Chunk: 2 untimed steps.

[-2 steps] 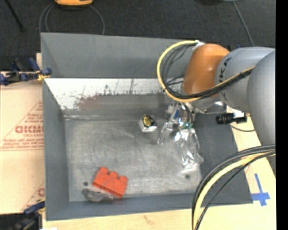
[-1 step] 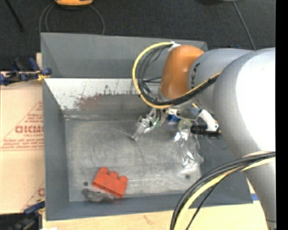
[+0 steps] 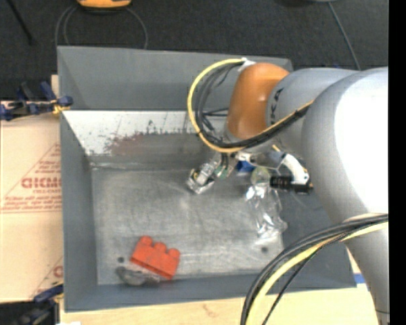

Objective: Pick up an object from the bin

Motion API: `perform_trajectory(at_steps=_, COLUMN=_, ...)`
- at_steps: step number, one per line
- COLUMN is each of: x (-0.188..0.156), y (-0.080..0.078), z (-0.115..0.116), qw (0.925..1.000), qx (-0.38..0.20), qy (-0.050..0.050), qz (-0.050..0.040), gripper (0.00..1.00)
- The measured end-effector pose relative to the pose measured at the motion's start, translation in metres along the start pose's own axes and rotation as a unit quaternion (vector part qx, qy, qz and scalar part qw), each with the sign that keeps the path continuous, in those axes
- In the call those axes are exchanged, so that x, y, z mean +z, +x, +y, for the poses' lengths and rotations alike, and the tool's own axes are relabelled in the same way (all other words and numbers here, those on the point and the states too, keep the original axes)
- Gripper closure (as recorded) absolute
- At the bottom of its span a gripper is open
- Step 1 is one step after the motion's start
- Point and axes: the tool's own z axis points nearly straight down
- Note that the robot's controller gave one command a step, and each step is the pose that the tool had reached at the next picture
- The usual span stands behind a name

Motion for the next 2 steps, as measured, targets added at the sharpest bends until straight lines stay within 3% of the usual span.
perform_trajectory(at_steps=1, x=0.0015, y=0.0014, z=-0.0002, qw=1.0000, qx=-0.001, qy=0.001, qz=0.0018, gripper=0.00)
perform_trajectory(at_steps=2, x=0.0000, y=0.0000, z=-0.0001, qw=1.0000, qx=-0.002, qy=0.000, qz=0.0002, gripper=1.00)
